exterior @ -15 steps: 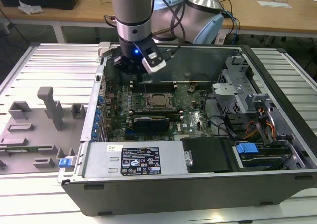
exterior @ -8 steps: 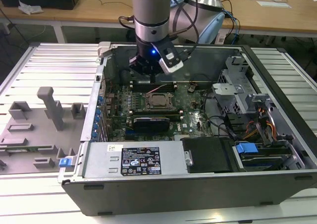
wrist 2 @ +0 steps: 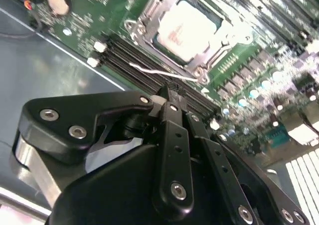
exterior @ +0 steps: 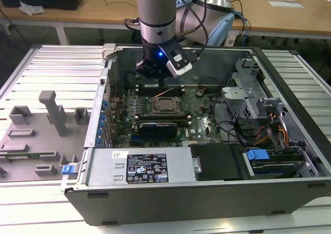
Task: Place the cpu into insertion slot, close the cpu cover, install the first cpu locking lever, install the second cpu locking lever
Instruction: 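Install the first cpu locking lever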
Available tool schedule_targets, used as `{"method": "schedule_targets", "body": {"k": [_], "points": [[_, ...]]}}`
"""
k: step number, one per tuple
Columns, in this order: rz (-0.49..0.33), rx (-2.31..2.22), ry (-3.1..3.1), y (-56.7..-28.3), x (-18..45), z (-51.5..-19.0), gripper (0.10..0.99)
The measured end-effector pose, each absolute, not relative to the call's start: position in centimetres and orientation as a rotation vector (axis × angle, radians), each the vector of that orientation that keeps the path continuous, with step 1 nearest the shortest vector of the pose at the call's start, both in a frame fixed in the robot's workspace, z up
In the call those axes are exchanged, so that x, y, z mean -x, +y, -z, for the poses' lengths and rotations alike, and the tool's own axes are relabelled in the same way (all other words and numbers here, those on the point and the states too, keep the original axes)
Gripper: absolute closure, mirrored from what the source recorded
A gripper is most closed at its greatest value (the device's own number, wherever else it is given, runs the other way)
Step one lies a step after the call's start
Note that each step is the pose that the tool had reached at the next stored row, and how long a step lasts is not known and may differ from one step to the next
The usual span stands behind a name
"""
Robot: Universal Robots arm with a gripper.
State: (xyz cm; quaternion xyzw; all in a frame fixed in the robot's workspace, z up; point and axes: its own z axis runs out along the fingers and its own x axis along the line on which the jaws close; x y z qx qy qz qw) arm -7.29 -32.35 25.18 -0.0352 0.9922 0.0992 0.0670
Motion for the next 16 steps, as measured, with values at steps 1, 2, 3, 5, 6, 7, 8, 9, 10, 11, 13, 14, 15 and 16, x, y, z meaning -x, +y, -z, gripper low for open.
{"method": "schedule_targets", "body": {"k": [1, 2, 3, 5, 6, 7, 8, 9, 10, 11, 13, 14, 15, 16], "points": [[-0.279, 0.111, 2.958, -32.4, 7.4, -25.2, 0.98], [-0.274, 0.113, 2.944, -32.4, 7.5, -25.1, 0.98], [-0.273, 0.114, 2.937, -32.3, 7.5, -25.1, 0.98], [-0.272, 0.114, 2.933, -32.4, 7.5, -24.6, 0.98], [-0.272, 0.114, 2.933, -32.4, 7.5, -24.3, 0.98], [-0.272, 0.114, 2.933, -32.3, 7.5, -24.2, 0.98], [-0.272, 0.113, 2.933, -32.3, 7.5, -24.1, 0.98], [-0.272, 0.113, 2.933, -32.3, 7.5, -24.0, 0.98], [-0.272, 0.112, 2.933, -32.2, 7.5, -23.9, 0.98], [-0.272, 0.111, 2.933, -32.0, 7.4, -23.8, 0.98], [-0.264, 0.11, 2.934, -31.7, 7.4, -23.7, 0.98], [-0.253, 0.109, 2.935, -31.6, 7.4, -23.6, 0.98], [-0.244, 0.104, 2.936, -31.4, 7.4, -23.5, 0.98], [-0.242, 0.098, 2.936, -31.4, 7.3, -23.4, 0.98]]}}
